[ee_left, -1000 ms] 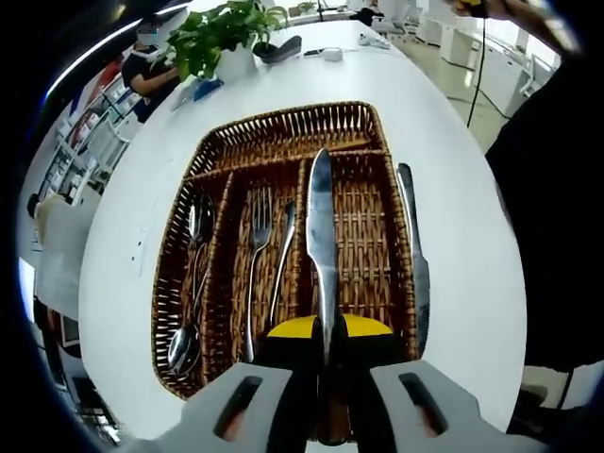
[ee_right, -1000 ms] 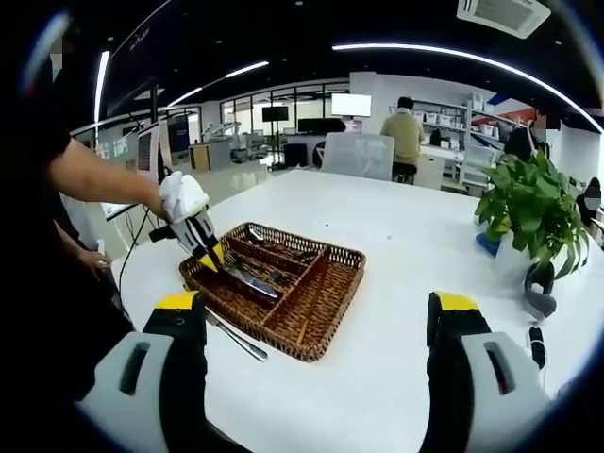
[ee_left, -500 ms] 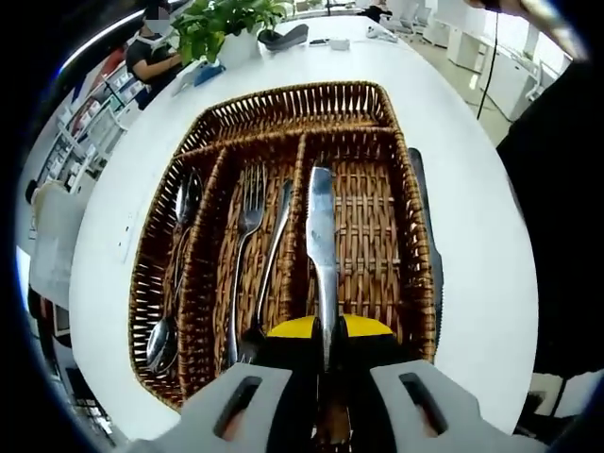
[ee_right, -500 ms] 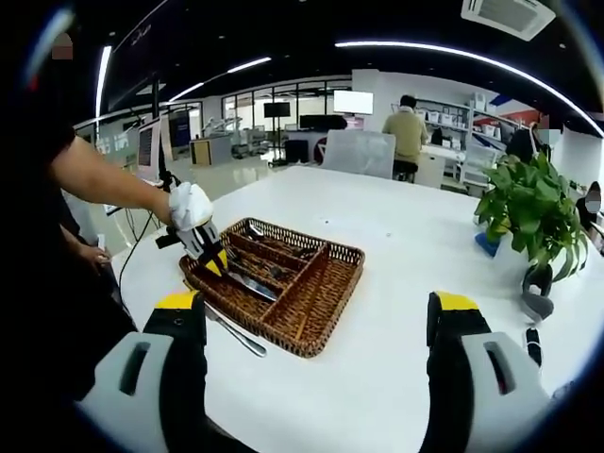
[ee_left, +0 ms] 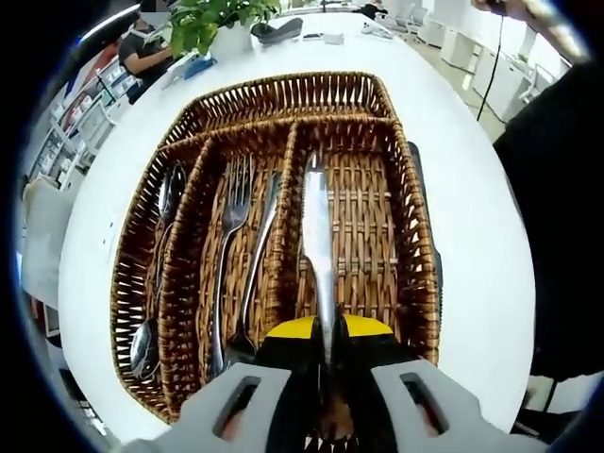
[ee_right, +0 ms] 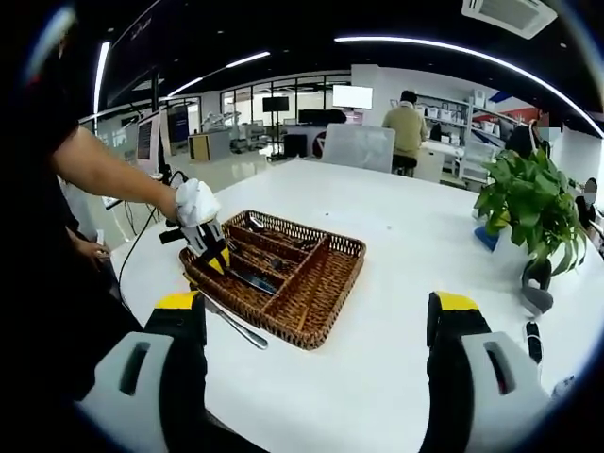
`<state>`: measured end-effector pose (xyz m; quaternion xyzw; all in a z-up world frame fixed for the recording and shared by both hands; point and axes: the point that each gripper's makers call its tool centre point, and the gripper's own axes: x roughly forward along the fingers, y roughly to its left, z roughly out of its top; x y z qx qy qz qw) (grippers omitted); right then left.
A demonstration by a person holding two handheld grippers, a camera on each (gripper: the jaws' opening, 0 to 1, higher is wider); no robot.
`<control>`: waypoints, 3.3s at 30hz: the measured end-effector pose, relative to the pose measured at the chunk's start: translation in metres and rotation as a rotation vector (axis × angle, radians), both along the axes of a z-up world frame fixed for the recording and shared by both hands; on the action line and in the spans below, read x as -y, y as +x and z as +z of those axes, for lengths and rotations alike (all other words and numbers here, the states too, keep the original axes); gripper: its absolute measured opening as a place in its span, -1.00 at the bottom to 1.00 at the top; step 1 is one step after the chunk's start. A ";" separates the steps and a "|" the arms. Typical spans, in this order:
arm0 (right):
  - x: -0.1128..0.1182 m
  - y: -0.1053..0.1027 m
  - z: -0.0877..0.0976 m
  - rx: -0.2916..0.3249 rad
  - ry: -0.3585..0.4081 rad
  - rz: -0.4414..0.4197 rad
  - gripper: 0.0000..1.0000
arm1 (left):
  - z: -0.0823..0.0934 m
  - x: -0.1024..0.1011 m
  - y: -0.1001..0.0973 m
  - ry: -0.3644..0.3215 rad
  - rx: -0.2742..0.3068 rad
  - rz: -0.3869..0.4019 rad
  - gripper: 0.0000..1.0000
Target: Arrange the knives, forks, and spoons in their matching storage slots by inserting each utensil handle-first until every utensil is classified and aligned in the correct compartment
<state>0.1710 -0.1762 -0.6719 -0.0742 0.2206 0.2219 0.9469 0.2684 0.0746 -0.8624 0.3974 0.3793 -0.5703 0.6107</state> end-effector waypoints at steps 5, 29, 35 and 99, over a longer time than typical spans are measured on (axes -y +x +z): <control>-0.005 -0.002 0.000 0.002 0.005 0.003 1.00 | -0.008 -0.003 -0.002 0.041 -0.013 0.032 -0.85; -0.021 -0.008 0.002 0.010 0.022 0.038 1.00 | 0.009 -0.011 -0.008 -0.058 0.056 0.062 -0.46; -0.027 -0.009 0.002 0.012 0.028 0.049 1.00 | 0.033 -0.016 -0.003 -0.192 0.063 0.184 -0.38; -0.044 0.016 0.016 0.046 -0.009 0.162 1.00 | 0.192 -0.111 -0.041 -0.603 0.365 0.603 0.99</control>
